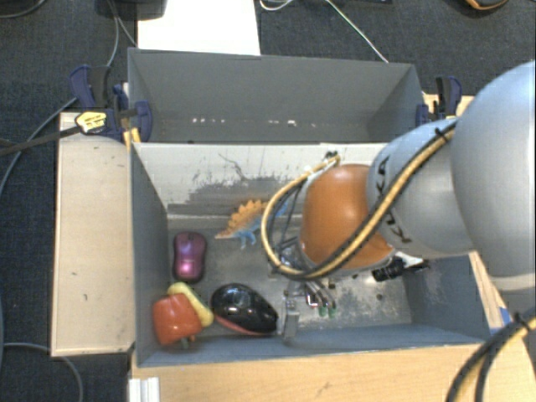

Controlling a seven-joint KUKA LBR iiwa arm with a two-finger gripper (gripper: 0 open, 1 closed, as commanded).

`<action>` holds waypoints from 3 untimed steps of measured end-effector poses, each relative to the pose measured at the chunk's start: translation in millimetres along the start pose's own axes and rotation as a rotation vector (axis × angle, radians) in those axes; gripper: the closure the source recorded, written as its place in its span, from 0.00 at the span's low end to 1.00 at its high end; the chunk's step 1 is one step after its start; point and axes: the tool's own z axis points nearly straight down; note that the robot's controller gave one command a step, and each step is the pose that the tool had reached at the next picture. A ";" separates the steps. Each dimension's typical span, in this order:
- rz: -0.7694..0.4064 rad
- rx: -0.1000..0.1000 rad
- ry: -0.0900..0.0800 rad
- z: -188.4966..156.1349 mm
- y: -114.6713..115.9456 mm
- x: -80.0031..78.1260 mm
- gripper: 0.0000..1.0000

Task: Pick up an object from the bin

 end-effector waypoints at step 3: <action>0.184 -0.003 -0.008 14.9 9.5 3.4 0.00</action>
Offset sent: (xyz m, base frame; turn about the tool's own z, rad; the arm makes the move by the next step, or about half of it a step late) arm -0.0020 0.0209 -0.0150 0.0929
